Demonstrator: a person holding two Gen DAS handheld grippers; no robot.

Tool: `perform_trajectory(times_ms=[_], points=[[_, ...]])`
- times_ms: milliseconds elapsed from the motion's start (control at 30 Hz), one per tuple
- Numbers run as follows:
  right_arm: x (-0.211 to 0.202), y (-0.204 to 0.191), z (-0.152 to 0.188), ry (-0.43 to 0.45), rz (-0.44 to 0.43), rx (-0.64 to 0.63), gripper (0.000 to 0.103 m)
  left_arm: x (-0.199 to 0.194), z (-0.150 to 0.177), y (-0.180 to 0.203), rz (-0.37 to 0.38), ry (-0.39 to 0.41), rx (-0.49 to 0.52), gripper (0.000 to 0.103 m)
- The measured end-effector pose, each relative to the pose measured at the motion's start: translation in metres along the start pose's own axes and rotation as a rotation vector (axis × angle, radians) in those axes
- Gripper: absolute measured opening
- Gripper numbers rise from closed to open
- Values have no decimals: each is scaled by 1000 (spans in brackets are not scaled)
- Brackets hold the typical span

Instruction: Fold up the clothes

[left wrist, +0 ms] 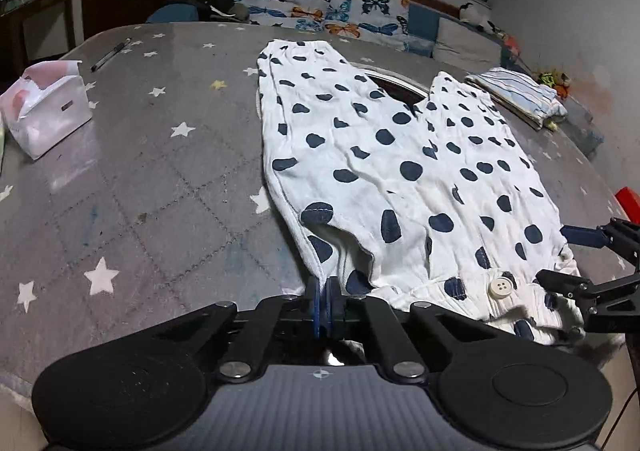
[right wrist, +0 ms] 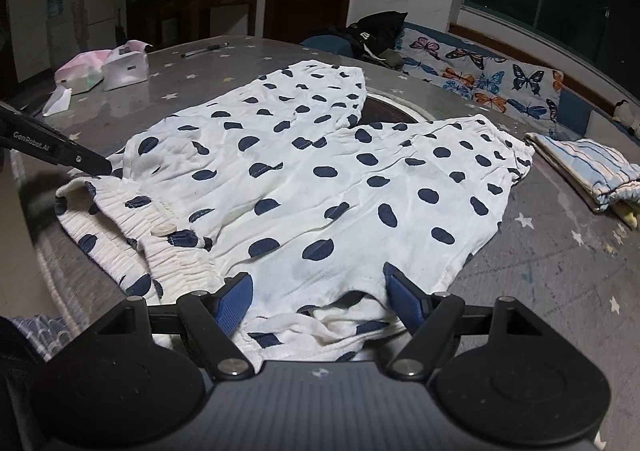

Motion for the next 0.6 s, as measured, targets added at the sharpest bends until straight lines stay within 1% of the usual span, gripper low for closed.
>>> perform_trajectory(times_ms=[67, 167, 233, 300, 400, 500, 567, 600], points=[[-6, 2, -4, 8, -6, -2, 76, -10, -9, 0, 10, 36, 18, 8], [-16, 3, -11, 31, -25, -3, 76, -27, -28, 1, 13, 121, 57, 8], [-20, 2, -15, 50, -29, -9, 76, -27, -38, 6, 25, 156, 75, 8], [-20, 0, -18, 66, -36, -13, 75, -20, -47, 15, 65, 170, 98, 8], [-13, -4, -19, 66, -62, -3, 75, 5, -55, 31, 131, 139, 128, 8], [-6, -6, -10, 32, -77, 10, 74, 33, -52, 39, 126, 80, 141, 8], [-4, -6, -3, 6, -82, 21, 74, 46, -46, 35, 103, 47, 141, 8], [-4, -5, 1, -6, -87, 30, 74, 48, -44, 33, 91, 44, 142, 8]])
Point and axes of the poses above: each gripper's, at about its wrist camera, not at the fingertips, and x roughly the way its jaws point, y to its right, z to its underside, the point moved 6 cm from there along x, roughly the way its jaws point, and after that the axes turned 7 degrees about -y, right-handed, at the moved point
